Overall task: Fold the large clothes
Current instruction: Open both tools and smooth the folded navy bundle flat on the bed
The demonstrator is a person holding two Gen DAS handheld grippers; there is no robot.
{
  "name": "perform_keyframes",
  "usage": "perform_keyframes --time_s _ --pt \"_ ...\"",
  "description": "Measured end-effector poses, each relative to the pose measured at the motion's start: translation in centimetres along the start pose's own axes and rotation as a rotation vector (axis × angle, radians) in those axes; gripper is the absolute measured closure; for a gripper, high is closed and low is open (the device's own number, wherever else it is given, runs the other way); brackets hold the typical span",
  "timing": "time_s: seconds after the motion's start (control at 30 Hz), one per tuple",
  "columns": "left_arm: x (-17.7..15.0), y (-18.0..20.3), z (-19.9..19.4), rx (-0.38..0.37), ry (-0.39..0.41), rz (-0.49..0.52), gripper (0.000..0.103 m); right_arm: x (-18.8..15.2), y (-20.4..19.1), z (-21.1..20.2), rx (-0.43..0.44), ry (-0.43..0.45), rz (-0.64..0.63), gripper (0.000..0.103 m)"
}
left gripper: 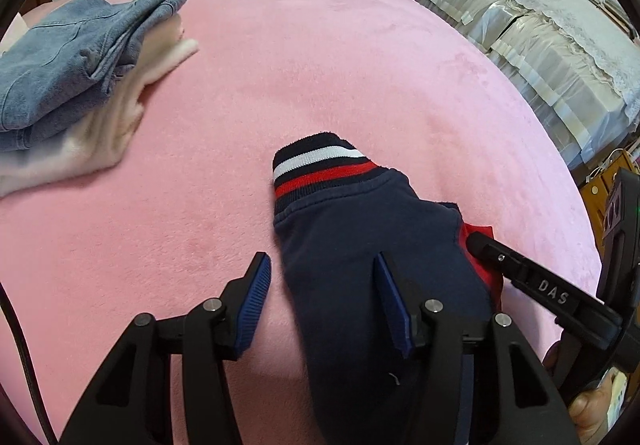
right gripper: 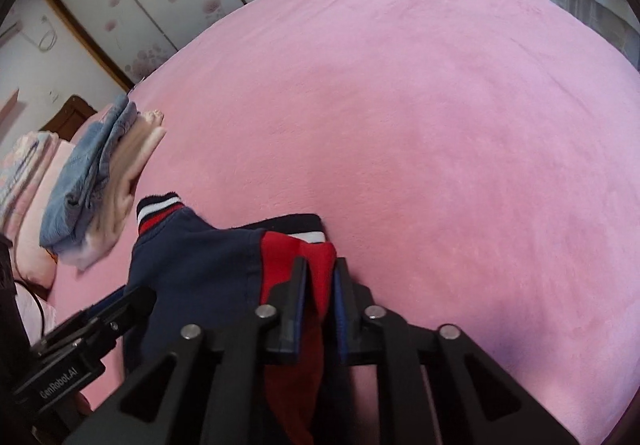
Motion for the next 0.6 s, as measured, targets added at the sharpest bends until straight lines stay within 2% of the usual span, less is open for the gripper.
perform_keyframes --time_s 0.07,0.23,0.43,0.53,0.6 --pt "0.0 0.0 -0.7 -0.006 -0.012 -0.008 0.049 0.1 0.2 -1.1 0.006 0.004 -0.002 0.076" --pt "-0.8 -0.1 -3.5 -0.011 -0.002 -0.020 0.031 -0.6 -1.0 -4.7 0.043 0.053 -0.024 0.071" --pt "-2.6 0.8 -7.1 -0.066 -0.001 0.000 0.031 -2.5 -1.9 -9.0 0.095 0.104 -0.023 0.070" --pt "-3.4 1.2 -8.9 -0.061 0.024 0.021 0.030 -3.6 -2.3 -11.1 0.076 0.129 -0.035 0.070" --pt "-4.1 1.4 -10.3 -0.063 0.038 0.033 0.030 -4.3 -2.3 -12.5 0.075 0.141 -0.045 0.066"
Point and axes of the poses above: each gripper's, at about its wrist camera, not at the fingertips, and z roughly the way its jaws point, y to its right, x to its top, the point moved 3 cm from there along z, roughly the way its jaws point, and after that the axes turned 9 degrees about -z, right-handed, at the moved point
